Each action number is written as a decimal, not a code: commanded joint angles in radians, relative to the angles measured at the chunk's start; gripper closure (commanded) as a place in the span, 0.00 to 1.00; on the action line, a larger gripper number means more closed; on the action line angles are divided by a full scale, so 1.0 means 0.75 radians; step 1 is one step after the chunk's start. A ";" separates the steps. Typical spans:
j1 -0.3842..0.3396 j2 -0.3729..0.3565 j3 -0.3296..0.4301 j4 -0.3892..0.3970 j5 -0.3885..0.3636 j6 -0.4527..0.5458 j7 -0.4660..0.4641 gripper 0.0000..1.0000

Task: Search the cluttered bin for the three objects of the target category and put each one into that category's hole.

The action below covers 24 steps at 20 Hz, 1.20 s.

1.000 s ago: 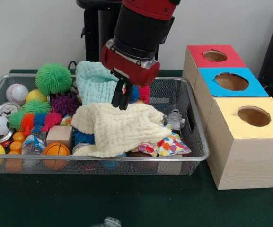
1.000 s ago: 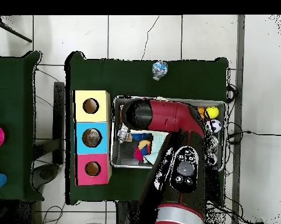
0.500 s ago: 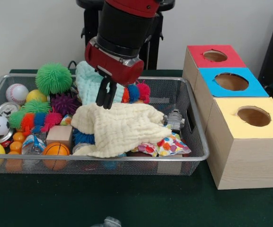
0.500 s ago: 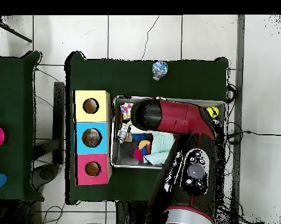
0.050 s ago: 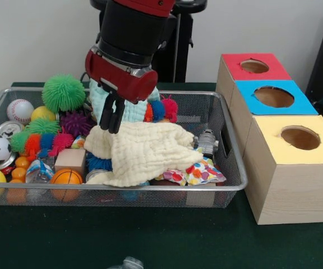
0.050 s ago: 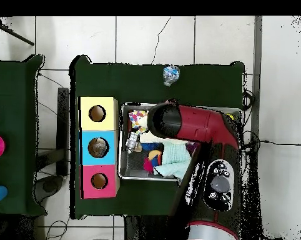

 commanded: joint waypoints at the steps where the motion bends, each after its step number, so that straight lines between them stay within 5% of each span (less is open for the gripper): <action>1: -0.016 0.039 0.182 -0.111 0.049 -0.021 0.051 1.00; 12: -0.048 0.124 0.261 -0.245 0.017 -0.050 -0.019 1.00; 13: -0.050 0.133 0.265 -0.262 0.003 -0.047 -0.023 0.00; 24: -0.090 0.159 0.298 -0.233 -0.097 -0.223 -0.058 0.00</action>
